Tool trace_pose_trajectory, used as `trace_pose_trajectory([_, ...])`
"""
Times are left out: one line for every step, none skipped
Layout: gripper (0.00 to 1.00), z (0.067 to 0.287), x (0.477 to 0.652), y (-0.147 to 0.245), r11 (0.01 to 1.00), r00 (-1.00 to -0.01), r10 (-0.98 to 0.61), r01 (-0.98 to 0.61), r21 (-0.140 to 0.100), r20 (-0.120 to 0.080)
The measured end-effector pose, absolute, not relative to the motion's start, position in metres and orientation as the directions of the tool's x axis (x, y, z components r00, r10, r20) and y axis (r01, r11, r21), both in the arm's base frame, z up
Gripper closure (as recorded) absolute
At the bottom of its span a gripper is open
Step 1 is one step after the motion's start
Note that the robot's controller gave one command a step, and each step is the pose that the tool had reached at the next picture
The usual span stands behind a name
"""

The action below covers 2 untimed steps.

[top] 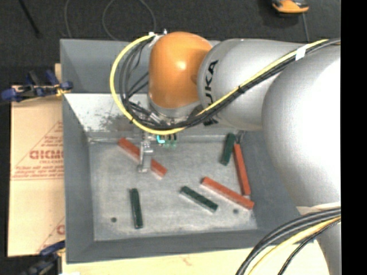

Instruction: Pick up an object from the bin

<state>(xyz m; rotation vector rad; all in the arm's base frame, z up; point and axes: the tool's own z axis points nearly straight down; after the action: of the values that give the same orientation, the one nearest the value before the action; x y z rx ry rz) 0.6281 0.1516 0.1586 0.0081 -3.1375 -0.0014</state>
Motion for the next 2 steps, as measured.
trace_pose_trajectory([0.0, 0.0675, 0.6222, 0.1303, 1.0, -1.0, -0.001, -0.001, 0.001, -0.002])
trace_pose_trajectory([1.0, 0.0732, 0.6246, 0.1318, 1.0, -1.0, 0.001, 0.001, 0.004, -0.008])
